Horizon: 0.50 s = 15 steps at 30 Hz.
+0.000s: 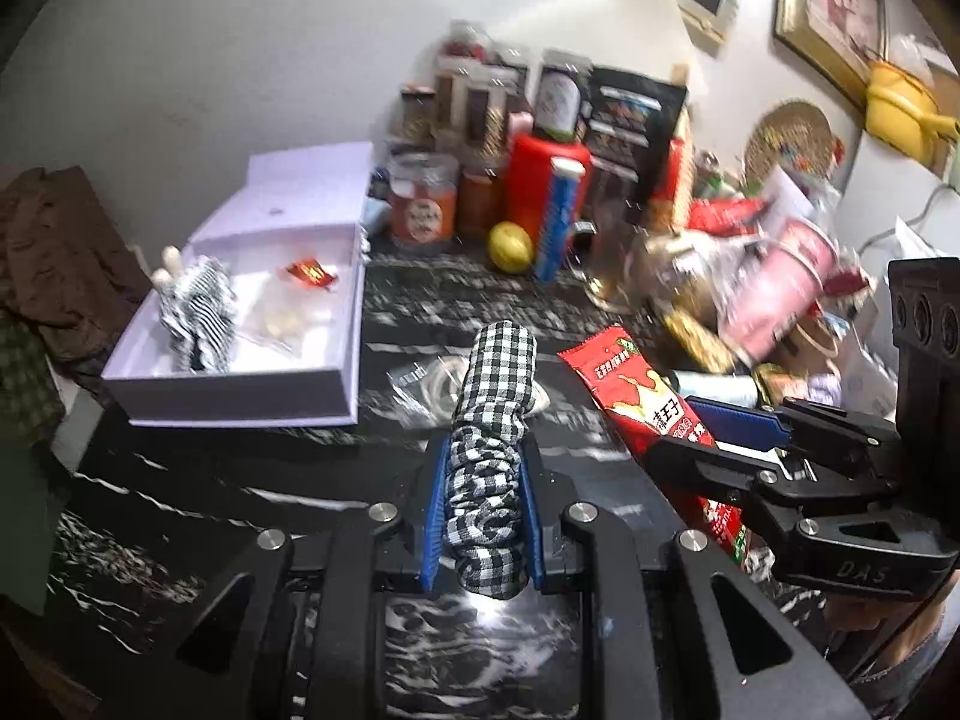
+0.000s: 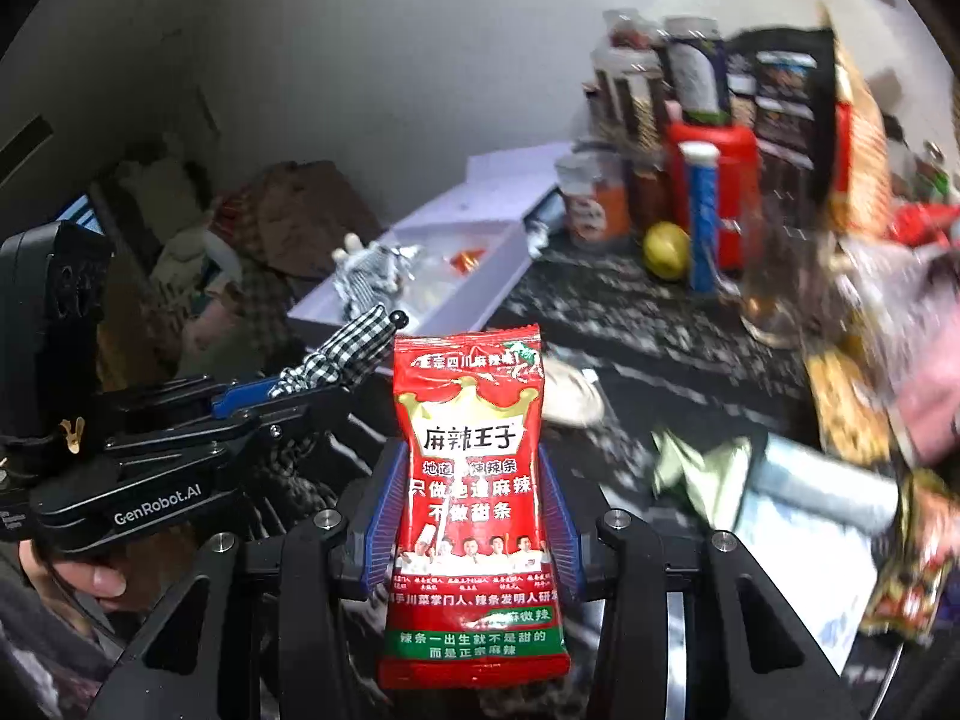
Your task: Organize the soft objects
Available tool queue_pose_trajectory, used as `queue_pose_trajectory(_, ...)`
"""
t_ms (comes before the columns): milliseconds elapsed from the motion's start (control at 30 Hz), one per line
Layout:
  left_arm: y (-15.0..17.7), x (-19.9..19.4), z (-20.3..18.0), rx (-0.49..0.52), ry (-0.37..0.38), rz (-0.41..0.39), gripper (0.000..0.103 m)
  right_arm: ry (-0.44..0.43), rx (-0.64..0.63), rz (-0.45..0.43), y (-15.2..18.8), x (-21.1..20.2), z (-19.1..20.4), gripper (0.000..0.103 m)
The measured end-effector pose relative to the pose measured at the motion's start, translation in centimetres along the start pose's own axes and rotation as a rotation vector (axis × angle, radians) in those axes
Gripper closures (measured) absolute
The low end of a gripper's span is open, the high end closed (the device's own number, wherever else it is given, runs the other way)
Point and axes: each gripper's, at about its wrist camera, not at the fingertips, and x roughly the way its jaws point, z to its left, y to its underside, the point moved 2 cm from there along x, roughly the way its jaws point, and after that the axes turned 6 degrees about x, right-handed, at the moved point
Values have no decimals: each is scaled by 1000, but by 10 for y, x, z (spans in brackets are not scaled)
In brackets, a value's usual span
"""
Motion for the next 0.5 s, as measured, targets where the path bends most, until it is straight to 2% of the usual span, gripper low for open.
queue_pose_trajectory(333,-39,-10,37,-20,-63,-86,82,-81,-43,-56,-55,16,16,60)
queue_pose_trajectory(500,-62,-9,62,-25,-91,-124,82,-92,-65,-80,-85,33,24,60)
